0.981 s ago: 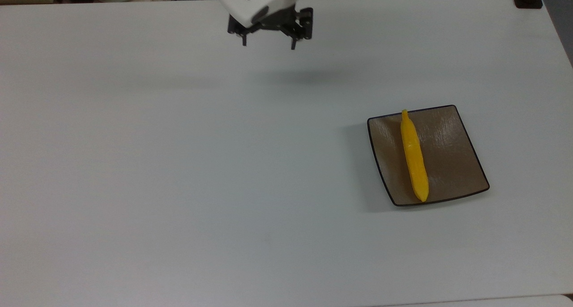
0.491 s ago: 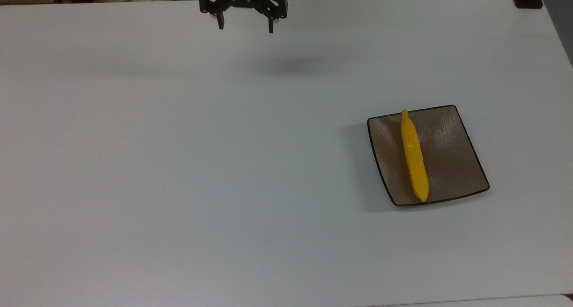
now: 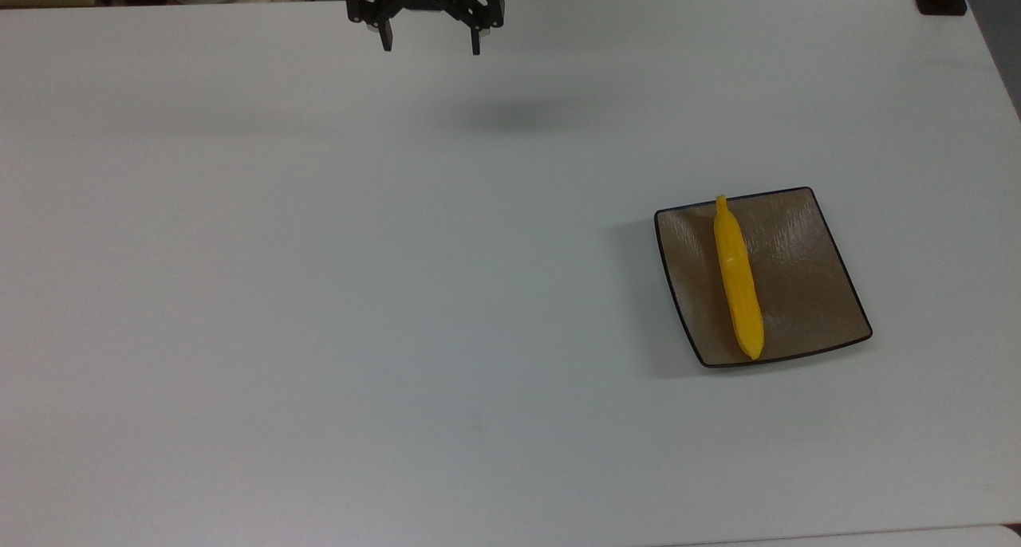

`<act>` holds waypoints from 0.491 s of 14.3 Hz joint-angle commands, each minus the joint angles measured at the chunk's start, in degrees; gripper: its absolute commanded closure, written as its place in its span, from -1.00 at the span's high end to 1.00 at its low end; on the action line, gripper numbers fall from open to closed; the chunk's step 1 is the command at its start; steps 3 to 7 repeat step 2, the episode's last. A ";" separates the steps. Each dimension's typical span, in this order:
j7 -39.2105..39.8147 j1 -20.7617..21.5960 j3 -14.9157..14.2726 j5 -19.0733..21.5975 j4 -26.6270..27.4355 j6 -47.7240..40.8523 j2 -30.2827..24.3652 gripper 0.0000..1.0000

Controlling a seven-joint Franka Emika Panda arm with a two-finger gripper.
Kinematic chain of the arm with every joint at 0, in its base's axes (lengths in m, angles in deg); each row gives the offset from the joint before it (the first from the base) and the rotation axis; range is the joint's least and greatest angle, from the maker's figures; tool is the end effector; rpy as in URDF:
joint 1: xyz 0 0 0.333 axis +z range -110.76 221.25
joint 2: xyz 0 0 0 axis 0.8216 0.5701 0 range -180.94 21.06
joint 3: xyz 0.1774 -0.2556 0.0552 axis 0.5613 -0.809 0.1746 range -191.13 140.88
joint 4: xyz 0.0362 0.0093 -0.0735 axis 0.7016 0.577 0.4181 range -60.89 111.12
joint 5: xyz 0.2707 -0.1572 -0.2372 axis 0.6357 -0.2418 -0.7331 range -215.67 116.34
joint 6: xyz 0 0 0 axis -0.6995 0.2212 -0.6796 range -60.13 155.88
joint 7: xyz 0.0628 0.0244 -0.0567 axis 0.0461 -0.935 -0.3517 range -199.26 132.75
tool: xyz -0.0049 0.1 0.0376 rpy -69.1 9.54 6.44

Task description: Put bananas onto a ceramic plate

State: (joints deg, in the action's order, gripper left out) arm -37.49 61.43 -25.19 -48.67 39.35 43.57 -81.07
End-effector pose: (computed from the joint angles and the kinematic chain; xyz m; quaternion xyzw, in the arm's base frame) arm 0.5529 0.0609 0.5362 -0.9999 -0.0145 0.0044 0.0082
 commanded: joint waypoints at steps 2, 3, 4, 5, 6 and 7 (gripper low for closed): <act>1.86 0.23 -0.29 1.03 1.93 1.90 -1.16 1.00; 1.86 0.23 -0.29 1.03 1.93 1.90 -1.16 1.00; 1.86 0.23 -0.29 1.03 1.93 1.90 -1.16 1.00; 1.86 0.23 -0.29 1.03 1.93 1.90 -1.16 1.00; 1.86 0.23 -0.29 1.03 1.93 1.90 -1.16 1.00; 1.86 0.23 -0.29 1.03 1.93 1.90 -1.16 1.00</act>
